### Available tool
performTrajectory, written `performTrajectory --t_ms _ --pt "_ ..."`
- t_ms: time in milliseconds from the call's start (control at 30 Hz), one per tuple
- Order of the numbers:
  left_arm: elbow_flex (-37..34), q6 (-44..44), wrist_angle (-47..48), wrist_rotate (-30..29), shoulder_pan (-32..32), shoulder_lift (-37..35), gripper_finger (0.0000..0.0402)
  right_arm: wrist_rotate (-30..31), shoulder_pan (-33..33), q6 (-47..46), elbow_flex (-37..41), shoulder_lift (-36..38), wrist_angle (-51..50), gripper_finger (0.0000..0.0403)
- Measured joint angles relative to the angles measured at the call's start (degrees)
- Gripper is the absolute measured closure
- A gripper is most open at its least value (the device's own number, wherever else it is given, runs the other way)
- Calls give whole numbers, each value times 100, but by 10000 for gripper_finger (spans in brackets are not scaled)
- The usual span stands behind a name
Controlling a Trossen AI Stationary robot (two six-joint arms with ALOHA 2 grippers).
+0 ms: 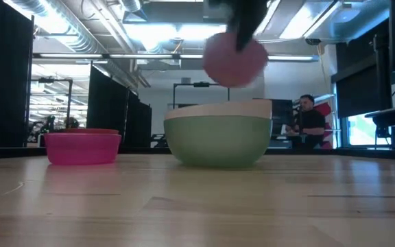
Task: Nest bowls inside each other
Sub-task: Stack the pink bowl on top of the light orange bowl
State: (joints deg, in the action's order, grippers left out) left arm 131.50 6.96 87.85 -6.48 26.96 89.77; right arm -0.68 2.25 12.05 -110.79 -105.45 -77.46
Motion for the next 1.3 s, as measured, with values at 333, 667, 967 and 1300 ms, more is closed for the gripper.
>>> performTrajectory --t_ms 333,667,967,1300 --pt "0 -1102 -46 -31 -556 23 280 -371 -1129 184 -1 -508 174 403" --pt "0 -1059 -25 -70 -680 21 280 -445 -1010 -122 0 -1409 449 397" --pt "0 -898 5 -74 -722 21 280 -395 -938 -513 -1 -2084 544 388" --pt "0 -601 -22 -74 -749 19 280 -497 -939 -922 -494 -1925 -59 234"
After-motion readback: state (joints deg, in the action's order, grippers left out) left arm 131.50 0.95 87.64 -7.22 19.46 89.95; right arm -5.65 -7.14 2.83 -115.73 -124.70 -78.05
